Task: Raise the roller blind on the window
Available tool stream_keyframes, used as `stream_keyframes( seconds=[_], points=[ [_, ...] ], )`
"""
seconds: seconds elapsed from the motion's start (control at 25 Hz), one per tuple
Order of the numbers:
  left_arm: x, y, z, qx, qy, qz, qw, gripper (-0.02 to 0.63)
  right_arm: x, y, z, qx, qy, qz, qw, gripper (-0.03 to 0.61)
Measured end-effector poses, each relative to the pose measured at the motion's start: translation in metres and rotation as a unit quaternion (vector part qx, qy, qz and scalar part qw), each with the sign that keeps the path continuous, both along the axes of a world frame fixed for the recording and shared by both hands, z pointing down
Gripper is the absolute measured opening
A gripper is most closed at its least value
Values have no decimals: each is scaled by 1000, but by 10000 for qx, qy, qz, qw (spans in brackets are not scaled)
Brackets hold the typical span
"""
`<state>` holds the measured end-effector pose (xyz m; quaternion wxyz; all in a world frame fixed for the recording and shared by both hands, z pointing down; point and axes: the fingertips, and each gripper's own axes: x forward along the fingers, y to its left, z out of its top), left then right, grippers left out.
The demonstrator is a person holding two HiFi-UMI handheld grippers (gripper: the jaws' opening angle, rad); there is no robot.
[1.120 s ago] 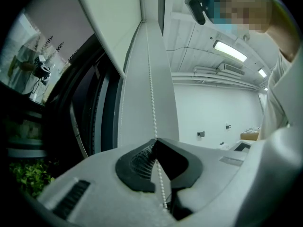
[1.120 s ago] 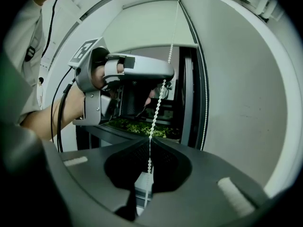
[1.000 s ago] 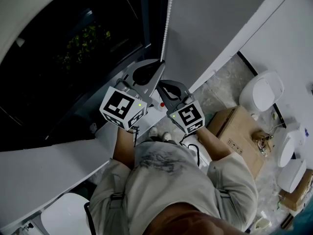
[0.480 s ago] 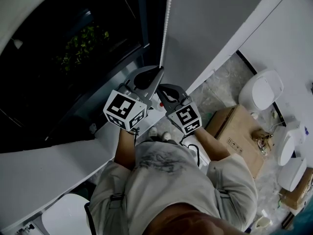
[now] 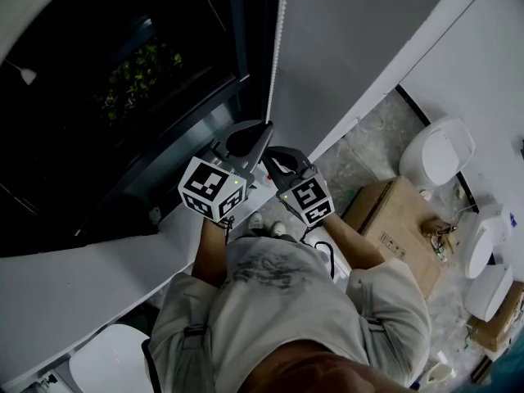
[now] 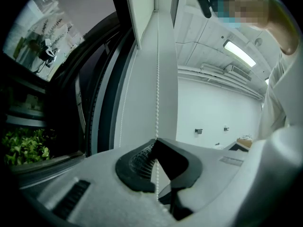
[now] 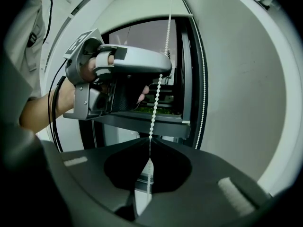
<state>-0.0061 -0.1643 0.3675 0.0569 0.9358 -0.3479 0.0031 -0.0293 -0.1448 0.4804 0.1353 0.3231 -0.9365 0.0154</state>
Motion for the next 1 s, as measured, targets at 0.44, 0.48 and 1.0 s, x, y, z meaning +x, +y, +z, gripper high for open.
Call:
stream_keyframes(
  seconds=[0.44,0.48,1.0],
  points=[
    [2,3,10,-89,-50,6,9999,12,3,-2,11,-83,57,47,9999,12],
    [2,2,10,-91,-58,1,9999,12,2,-2,10,-83,56,49,9999,14],
    [-5,-2,11,-73,-57,-72,9999,12,15,1,-33,322,-69,69,9994,48]
  ],
)
